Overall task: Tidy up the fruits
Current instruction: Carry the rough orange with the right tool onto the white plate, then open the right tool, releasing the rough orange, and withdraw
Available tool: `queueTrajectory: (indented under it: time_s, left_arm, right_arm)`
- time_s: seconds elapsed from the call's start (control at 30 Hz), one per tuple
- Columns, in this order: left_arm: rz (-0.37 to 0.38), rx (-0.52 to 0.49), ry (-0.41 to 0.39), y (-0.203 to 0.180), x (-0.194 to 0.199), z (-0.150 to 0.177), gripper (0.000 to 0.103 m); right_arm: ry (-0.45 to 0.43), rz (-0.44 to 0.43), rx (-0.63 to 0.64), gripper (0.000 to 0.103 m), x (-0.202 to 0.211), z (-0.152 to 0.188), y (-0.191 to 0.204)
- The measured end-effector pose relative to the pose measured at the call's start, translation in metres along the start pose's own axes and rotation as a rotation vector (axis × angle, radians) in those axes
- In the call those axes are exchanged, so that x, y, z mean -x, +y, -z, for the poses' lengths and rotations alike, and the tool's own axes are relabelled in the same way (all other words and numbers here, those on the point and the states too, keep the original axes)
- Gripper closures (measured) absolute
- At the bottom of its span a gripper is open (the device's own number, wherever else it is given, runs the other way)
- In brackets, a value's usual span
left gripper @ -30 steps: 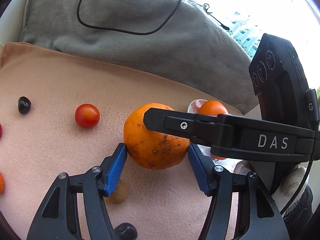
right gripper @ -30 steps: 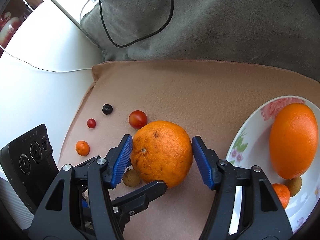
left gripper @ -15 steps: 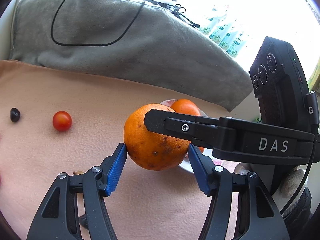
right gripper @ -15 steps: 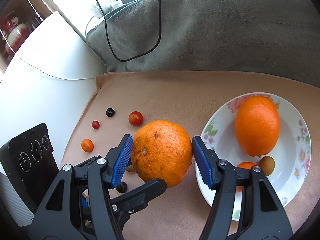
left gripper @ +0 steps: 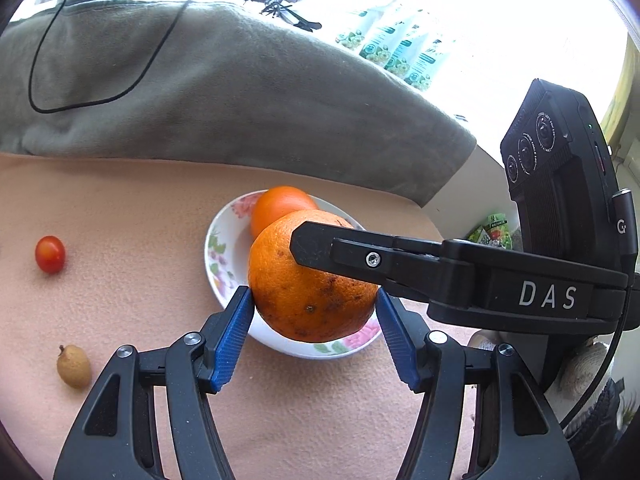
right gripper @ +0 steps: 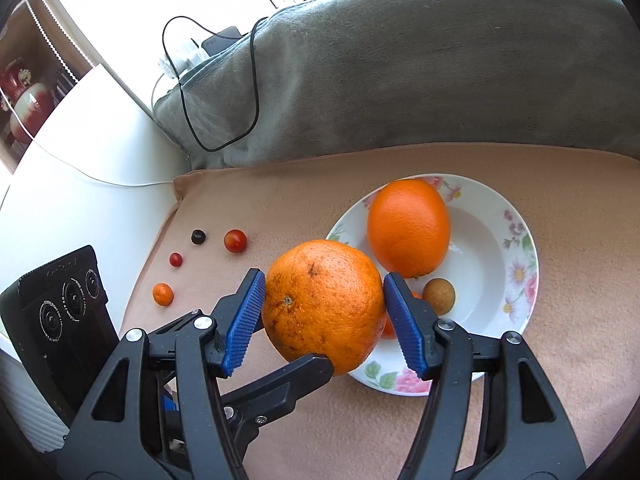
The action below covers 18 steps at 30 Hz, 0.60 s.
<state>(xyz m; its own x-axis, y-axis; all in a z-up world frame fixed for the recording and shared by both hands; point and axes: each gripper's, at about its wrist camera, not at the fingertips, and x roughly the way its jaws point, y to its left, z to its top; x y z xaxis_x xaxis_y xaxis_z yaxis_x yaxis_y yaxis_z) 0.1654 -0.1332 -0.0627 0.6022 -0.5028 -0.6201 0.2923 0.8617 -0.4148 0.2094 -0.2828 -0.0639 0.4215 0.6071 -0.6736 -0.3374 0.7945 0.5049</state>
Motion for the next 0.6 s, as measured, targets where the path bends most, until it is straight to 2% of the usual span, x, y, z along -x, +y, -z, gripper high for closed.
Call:
queueTrajectory:
  time_s: [0.33, 0.6]
  left_arm:
    - [0.037, -0.03, 0.034, -0.026, -0.026, -0.003, 0.04]
    - [0.054, -0.025, 0.059, -0.031, -0.04, -0.006, 0.04]
  right_arm:
    - [-0.026, 0.018, -0.066, 0.038, 0.022, 0.004, -0.04]
    - [-0.03, 0.017, -0.134, 0.038, 0.024, 0.001, -0.068]
